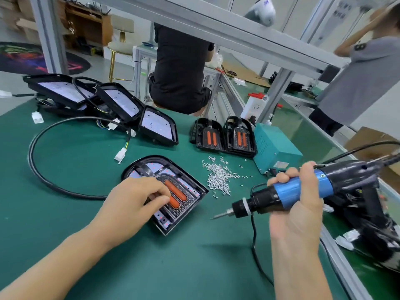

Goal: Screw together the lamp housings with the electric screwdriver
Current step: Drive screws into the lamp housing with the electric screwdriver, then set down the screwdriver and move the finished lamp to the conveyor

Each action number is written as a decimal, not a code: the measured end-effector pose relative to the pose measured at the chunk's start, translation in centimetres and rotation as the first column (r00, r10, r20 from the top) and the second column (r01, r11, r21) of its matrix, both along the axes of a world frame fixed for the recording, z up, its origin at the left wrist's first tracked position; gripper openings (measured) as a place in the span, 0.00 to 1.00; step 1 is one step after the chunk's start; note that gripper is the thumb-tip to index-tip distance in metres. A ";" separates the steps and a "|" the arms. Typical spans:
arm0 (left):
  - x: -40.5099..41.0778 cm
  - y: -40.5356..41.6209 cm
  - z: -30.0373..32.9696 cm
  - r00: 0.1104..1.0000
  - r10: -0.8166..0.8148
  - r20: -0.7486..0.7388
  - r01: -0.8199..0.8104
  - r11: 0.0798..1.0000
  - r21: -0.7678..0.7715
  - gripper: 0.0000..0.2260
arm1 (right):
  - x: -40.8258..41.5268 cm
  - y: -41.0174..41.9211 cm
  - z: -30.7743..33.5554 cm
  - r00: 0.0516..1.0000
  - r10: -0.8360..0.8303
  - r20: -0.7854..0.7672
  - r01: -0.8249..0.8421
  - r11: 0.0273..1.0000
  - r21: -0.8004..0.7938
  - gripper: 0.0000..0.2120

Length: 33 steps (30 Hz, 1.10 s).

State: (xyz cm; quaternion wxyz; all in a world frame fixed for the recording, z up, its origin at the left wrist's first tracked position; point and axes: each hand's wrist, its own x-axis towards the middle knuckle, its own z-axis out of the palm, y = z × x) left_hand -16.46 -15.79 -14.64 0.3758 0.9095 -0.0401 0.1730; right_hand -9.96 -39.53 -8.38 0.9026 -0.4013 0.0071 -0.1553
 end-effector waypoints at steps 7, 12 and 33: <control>4.3 -3.6 2.8 0.998 -0.030 0.057 0.027 0.998 0.054 0.04 | 3.3 -6.3 -1.6 0.975 -0.003 -0.223 -0.064 0.955 -0.290 0.10; 7.8 -6.9 2.9 0.999 -0.035 0.027 0.025 0.945 0.325 0.06 | 5.4 -8.2 -3.3 0.886 -0.029 -0.463 -0.301 0.722 -0.623 0.12; 9.8 -12.8 0.7 0.947 0.118 -0.298 0.231 0.395 0.889 0.08 | 8.3 -3.9 -6.0 0.928 -0.367 -0.065 -0.328 -0.719 -0.612 0.27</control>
